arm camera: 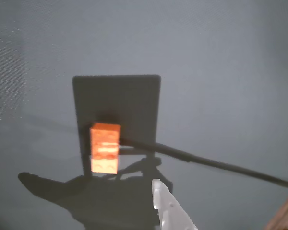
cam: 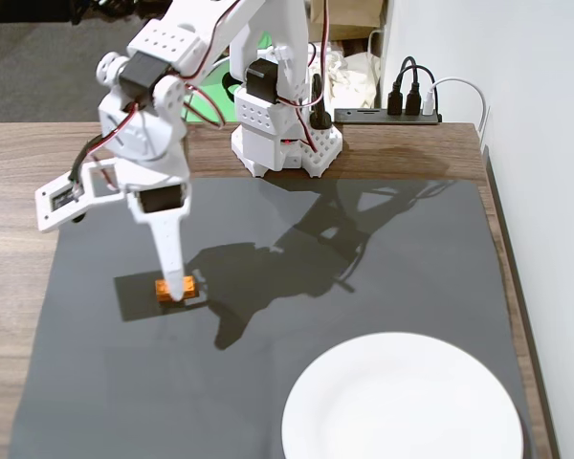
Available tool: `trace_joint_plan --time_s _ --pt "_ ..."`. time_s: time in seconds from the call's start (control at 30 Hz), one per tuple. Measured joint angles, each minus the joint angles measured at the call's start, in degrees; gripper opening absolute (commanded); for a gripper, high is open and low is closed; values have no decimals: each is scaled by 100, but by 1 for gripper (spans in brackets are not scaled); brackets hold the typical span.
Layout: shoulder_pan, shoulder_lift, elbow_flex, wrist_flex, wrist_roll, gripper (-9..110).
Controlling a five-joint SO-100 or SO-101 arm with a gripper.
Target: Grasp a lego block and put it on the plate.
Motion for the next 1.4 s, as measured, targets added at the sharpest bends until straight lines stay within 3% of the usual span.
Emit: trace_joint_plan --time_s 0.63,1.4 --pt "18 -1187 -185 -457 -97 50" --pt "-325 -1274 -185 -721 149 35"
